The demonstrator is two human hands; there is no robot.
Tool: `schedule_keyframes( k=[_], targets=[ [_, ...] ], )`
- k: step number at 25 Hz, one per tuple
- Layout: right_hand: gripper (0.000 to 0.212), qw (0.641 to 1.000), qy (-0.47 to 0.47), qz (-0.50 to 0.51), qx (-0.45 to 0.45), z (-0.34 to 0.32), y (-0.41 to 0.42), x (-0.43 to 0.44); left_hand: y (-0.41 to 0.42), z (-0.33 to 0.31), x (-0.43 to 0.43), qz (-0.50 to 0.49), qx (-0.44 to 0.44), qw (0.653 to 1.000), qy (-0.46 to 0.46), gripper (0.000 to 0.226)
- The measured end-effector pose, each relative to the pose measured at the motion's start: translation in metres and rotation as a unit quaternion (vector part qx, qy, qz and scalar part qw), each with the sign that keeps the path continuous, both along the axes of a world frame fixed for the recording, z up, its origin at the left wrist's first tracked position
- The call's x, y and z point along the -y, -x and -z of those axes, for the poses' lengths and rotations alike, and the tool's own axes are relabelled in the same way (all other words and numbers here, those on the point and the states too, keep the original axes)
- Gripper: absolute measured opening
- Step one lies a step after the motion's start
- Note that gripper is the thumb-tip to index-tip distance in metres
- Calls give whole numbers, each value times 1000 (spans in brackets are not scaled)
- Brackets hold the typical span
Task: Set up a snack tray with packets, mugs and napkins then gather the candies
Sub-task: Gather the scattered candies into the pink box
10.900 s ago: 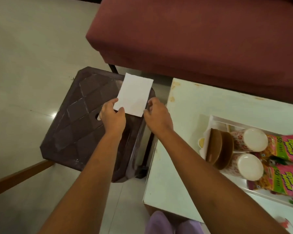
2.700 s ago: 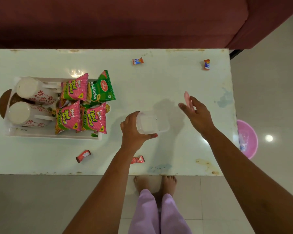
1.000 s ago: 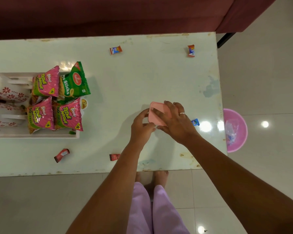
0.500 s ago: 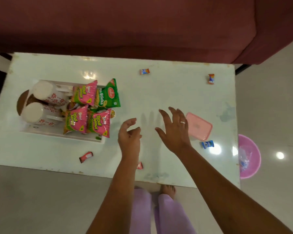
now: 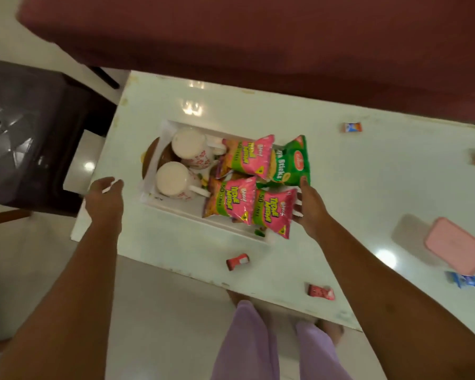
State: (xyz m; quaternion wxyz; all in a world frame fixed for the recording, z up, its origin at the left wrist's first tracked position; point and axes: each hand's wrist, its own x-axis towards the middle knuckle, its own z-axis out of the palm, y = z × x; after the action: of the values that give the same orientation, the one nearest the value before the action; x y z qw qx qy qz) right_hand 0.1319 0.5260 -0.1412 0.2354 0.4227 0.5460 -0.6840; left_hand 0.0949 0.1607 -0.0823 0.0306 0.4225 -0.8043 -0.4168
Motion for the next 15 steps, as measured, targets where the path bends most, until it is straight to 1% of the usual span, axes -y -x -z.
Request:
schedule_keyframes(
  k=[2,4,5,7,9,12,13,15],
  targets=[
    [38,999,12,42,4,7,2,9,18,20,18,88,111,990,-24,41],
    [38,995,37,90,-2,15,4,14,37,29,23,114,168,976,-80,48],
    [39,993,56,105,-7,18,5,18,47,31,24,117,177,971,-110,51],
    [48,990,87,113,-9,26,9,22,64,35,21,119,180,964,-155,54],
    [58,991,77,108,-1,32,12,23,79,38,13,102,179,962,-179,58],
    [61,993,60,103,1,38,11,22,86,31,0,96,174,956,-217,64],
    [59,993,55,101,1,36,11,23,85,28,-3,86,162,954,-237,61],
    [56,994,43,98,-1,36,11,22,79,21,-13,59,137,953,-264,47]
  ],
)
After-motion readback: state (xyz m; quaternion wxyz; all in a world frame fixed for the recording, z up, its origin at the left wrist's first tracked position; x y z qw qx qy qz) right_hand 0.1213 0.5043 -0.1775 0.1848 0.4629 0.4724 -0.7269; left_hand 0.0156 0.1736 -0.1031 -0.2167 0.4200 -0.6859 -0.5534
